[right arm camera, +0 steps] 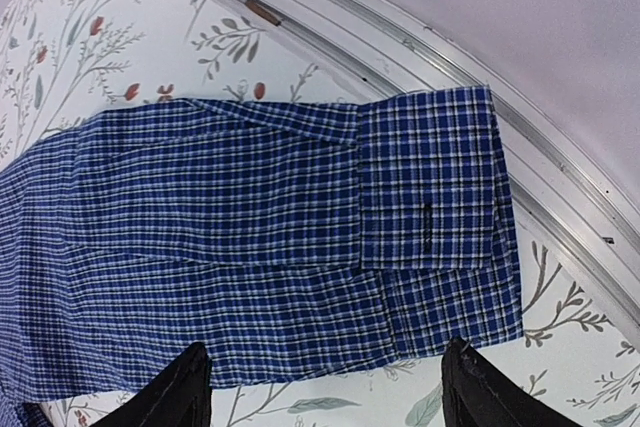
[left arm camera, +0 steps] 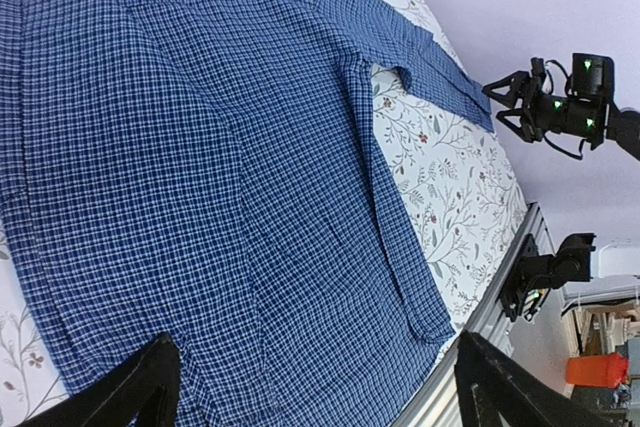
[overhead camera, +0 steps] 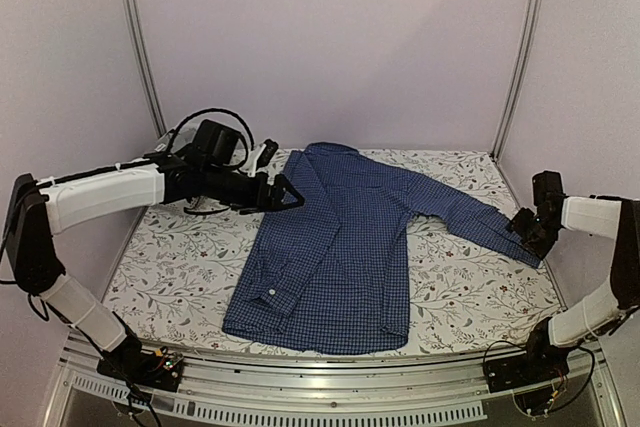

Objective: Fold and stack the long sleeve shirts
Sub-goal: Pick up the sleeve from the corner of the board.

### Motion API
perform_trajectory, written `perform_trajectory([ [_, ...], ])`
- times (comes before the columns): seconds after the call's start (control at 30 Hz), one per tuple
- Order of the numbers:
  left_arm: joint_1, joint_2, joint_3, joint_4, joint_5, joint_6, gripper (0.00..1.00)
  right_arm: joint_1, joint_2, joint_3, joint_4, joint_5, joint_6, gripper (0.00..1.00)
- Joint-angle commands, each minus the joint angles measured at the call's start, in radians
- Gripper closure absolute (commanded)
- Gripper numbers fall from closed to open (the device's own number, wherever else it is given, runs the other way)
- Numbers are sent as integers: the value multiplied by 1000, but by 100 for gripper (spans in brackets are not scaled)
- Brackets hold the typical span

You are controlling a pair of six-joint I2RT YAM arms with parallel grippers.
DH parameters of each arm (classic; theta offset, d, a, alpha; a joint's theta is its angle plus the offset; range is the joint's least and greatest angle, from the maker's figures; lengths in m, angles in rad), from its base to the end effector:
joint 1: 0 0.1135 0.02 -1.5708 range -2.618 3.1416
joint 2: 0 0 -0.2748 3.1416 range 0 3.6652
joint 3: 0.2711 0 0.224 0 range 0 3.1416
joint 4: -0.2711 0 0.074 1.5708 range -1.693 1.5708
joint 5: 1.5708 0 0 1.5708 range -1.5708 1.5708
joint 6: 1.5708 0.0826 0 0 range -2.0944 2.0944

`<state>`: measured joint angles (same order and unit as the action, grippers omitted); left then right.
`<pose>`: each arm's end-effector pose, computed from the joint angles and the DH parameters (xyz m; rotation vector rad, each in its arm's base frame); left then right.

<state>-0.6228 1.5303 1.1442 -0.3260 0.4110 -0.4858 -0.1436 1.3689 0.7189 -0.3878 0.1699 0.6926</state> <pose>0.2608 -0.2279 0.2645 0.3969 2.4034 -1.0141 0.2474 -0.0499 0.1660 1.1041 2.3371 -0.0206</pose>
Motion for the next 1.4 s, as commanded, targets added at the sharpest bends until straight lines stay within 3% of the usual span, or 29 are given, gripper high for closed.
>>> perform_trajectory([
  [0.0,-6,-44,-19,36,19,20,5,-39,74,11,24,-14,-19,22],
  [0.3,18,-73,-39,52,32,25,5,-90,255,67,53,-84,-61,21],
  [0.4,29,-72,-42,62,53,20,5,-90,331,98,59,-130,-80,28],
  [0.53,49,-73,-51,76,75,9,5,-90,386,132,66,-160,-91,66],
  [0.7,77,-71,-58,86,80,3,5,-73,405,202,27,-148,-107,99],
  [0.83,92,-67,-60,93,89,-4,5,-2,360,278,-20,-50,-141,100],
  [1.1,96,-67,-83,167,109,-74,5,261,260,418,-50,126,-225,100],
  [1.37,96,-24,-73,251,140,-147,6,525,210,474,48,132,-330,100],
])
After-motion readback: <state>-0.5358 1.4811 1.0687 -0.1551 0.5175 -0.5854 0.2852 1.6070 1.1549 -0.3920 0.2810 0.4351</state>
